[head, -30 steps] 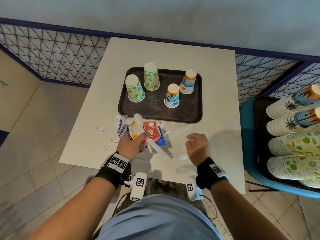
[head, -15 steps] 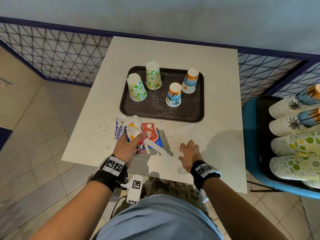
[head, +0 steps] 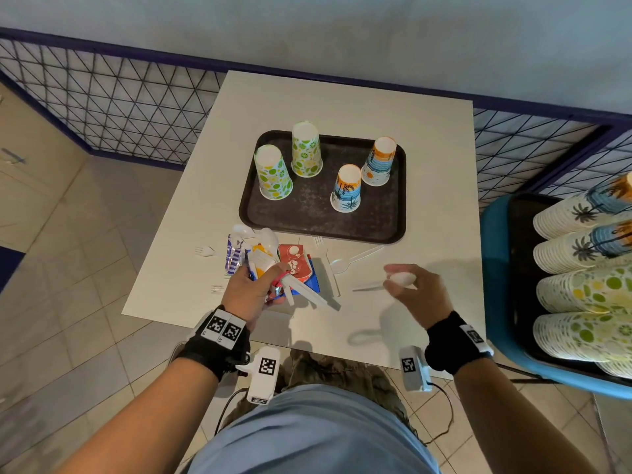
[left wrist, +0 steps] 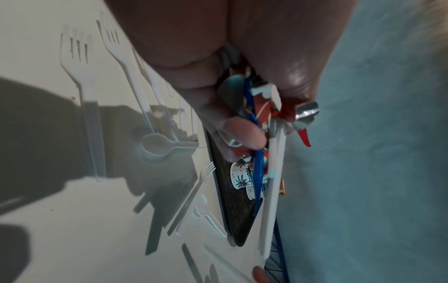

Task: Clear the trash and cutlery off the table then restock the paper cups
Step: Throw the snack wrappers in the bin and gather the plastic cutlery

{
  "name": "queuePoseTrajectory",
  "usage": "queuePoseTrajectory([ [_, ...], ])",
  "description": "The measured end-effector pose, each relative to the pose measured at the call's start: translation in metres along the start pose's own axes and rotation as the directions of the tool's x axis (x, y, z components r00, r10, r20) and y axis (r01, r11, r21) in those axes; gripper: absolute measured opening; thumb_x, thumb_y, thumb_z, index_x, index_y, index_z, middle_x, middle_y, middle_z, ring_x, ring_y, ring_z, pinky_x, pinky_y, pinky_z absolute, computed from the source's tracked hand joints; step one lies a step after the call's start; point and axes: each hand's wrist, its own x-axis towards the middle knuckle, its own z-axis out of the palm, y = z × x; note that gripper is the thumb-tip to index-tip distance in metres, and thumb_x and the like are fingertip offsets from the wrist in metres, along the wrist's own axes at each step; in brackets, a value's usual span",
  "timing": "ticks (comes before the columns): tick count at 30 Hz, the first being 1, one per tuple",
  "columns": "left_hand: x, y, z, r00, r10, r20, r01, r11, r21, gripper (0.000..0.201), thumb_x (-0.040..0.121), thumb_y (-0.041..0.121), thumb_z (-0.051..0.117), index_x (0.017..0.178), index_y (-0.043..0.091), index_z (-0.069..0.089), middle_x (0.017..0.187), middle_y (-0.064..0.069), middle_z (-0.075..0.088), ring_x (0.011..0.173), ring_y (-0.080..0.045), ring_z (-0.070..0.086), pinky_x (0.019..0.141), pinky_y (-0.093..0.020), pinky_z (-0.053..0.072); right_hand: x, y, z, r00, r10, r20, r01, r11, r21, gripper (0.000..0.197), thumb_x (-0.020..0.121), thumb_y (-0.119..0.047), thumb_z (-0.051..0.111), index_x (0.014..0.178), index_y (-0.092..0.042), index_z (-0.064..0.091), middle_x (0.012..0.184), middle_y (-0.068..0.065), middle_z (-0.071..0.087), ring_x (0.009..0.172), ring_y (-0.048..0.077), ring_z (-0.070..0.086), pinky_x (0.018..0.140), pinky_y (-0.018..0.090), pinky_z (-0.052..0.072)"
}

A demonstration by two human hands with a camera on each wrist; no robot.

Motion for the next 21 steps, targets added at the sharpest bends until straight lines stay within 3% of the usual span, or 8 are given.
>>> queuePoseTrajectory([
  [3,0.000,0.000,0.002,1.000,0.001,0.013,-0.001,1.000,0.004,0.022,0.090,0.021,0.080,0.106,0.030,0.067,0.096,-0.006,0.078,0.095,-0.026,0.076,0.066,-0.034,0.061,0.005,-0.025,0.002,0.992,0.044,-0.118,-0.015,0.972,0.233,0.007,0.082,-0.010,0.074,0.082,-0.016,0.071,0.091,-0.006,0.079,0.088,0.016,0.072,0.077,0.032,0.057],
  [5,-0.001,0.000,0.004,1.000,0.005,0.013,-0.005,1.000,0.016,0.023,0.090,0.021,0.080,0.107,0.029,0.067,0.097,-0.004,0.079,0.095,-0.026,0.077,0.065,-0.034,0.062,0.017,-0.037,0.010,0.989,-0.023,-0.146,0.042,0.991,0.128,0.010,0.086,-0.012,0.067,0.078,-0.019,0.067,0.080,-0.005,0.075,0.079,0.021,0.070,0.069,0.036,0.055],
  [7,-0.001,0.000,0.006,1.000,0.008,0.011,-0.008,1.000,0.022,0.022,0.090,0.021,0.080,0.106,0.029,0.067,0.100,-0.009,0.076,0.095,-0.027,0.073,0.069,-0.036,0.064,0.030,-0.045,0.022,0.998,-0.055,-0.017,0.055,0.998,-0.005,0.005,0.095,-0.023,0.060,0.091,-0.024,0.056,0.076,-0.001,0.071,0.075,0.026,0.070,0.067,0.040,0.057],
  [9,-0.002,0.001,0.007,1.000,0.012,0.007,-0.012,1.000,0.025,0.022,0.090,0.022,0.080,0.105,0.030,0.067,0.101,-0.012,0.075,0.096,-0.029,0.072,0.071,-0.037,0.064,0.045,-0.046,0.038,0.983,-0.036,0.177,0.074,0.974,-0.213,0.009,0.101,-0.033,0.051,0.103,-0.032,0.043,0.091,0.002,0.068,0.081,0.028,0.067,0.075,0.044,0.056],
  [11,-0.002,0.000,0.009,1.000,0.018,-0.005,-0.018,0.999,0.026,0.021,0.090,0.022,0.080,0.104,0.031,0.067,0.101,-0.008,0.078,0.098,-0.028,0.076,0.073,-0.038,0.064,0.058,-0.044,0.052,0.952,-0.007,0.306,0.144,0.893,-0.427,0.021,0.101,-0.026,0.050,0.116,-0.037,0.039,0.110,0.006,0.068,0.094,0.028,0.065,0.086,0.044,0.054],
  [15,-0.004,-0.001,0.010,0.999,0.011,-0.036,-0.010,1.000,0.029,0.019,0.088,0.025,0.082,0.101,0.029,0.068,0.103,-0.021,0.076,0.099,-0.035,0.073,0.086,-0.051,0.063,0.078,-0.030,0.069,0.929,0.120,0.349,0.135,0.770,-0.624,0.064,0.097,-0.010,0.051,0.154,-0.028,0.030,0.142,0.011,0.057,0.125,0.034,0.059,0.105,0.043,0.049],
  [18,-0.005,-0.002,0.010,0.998,0.004,-0.059,-0.003,1.000,0.019,0.026,0.086,0.027,0.083,0.109,0.028,0.069,0.109,-0.019,0.079,0.104,-0.038,0.077,0.090,-0.056,0.062,0.086,-0.015,0.070,0.917,0.134,0.375,0.192,0.676,-0.711,0.058,0.100,-0.015,0.053,0.154,-0.017,0.034,0.150,0.011,0.050,0.135,0.031,0.051,0.111,0.040,0.043],
  [21,-0.005,-0.004,0.011,0.996,0.011,-0.087,-0.010,1.000,0.009,0.029,0.088,0.027,0.082,0.114,0.028,0.068,0.107,-0.012,0.081,0.104,-0.035,0.078,0.089,-0.055,0.063,0.088,-0.009,0.061,0.914,0.118,0.389,0.236,0.626,-0.743,0.044,0.100,-0.018,0.057,0.142,-0.014,0.046,0.143,0.014,0.048,0.126,0.035,0.056,0.106,0.042,0.047],
])
